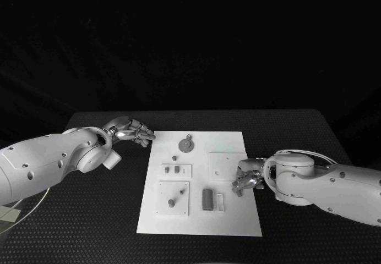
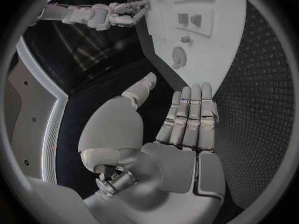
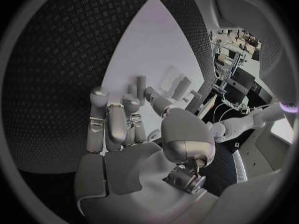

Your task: Assemble the parts on the task board

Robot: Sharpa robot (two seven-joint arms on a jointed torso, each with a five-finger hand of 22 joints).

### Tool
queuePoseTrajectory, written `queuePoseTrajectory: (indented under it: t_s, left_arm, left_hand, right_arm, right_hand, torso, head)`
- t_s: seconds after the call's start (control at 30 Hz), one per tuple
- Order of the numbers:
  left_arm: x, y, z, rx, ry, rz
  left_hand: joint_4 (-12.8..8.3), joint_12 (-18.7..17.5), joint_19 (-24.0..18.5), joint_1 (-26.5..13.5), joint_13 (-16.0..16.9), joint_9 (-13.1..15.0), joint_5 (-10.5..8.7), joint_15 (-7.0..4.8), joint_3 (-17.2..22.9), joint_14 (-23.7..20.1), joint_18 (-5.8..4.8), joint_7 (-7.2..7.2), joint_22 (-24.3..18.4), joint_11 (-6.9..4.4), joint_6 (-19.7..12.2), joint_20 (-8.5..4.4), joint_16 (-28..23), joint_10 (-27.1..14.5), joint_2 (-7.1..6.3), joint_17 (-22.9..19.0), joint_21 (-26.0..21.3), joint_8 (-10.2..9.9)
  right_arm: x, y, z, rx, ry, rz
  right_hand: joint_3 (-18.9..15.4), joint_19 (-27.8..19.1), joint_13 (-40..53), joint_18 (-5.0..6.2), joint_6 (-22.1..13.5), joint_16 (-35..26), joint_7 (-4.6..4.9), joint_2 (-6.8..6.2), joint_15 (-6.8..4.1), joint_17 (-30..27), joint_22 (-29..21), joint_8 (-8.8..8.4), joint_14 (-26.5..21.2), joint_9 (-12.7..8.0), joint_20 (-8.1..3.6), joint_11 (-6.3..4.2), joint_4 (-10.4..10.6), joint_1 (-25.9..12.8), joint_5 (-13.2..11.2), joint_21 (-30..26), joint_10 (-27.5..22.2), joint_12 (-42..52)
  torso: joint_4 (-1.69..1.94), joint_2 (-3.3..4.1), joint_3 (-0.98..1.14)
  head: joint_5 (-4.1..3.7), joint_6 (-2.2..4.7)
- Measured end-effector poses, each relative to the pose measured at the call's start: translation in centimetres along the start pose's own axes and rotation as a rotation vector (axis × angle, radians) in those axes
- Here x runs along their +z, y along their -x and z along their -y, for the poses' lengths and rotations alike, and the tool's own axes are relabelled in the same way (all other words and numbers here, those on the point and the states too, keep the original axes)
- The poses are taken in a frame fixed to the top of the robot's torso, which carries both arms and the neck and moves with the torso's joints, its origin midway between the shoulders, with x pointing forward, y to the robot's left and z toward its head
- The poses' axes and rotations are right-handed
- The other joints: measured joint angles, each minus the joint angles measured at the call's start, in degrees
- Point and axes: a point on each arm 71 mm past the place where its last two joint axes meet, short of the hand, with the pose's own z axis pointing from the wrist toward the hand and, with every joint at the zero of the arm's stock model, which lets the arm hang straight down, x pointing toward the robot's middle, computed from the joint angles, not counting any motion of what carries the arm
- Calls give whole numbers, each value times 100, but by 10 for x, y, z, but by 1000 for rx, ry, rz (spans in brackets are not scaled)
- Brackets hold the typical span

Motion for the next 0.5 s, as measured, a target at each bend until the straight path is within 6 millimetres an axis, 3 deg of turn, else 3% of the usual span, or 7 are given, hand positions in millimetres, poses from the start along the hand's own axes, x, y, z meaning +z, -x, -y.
queuePoseTrajectory:
  t_s: [0.5]
  left_arm:
    - [-1, 0, 0, 0, 2, 0]
  left_hand:
    - [0, 0, 0, 0, -5, 0, 0, 0, 0, 0, -5, 0, 0, 0, 0, 0, -22, 0, 0, 5, 0, 0]
  right_arm:
    - [-17, 0, -6, 283, 28, 82]
  right_hand:
    - [-16, -6, -11, 1, 44, 0, -4, 6, -26, 1, 0, 32, -17, 37, 7, -19, -15, 98, -1, 24, 18, 0]
  torso:
    - [-2, -1, -7]
  head:
    - [5, -26]
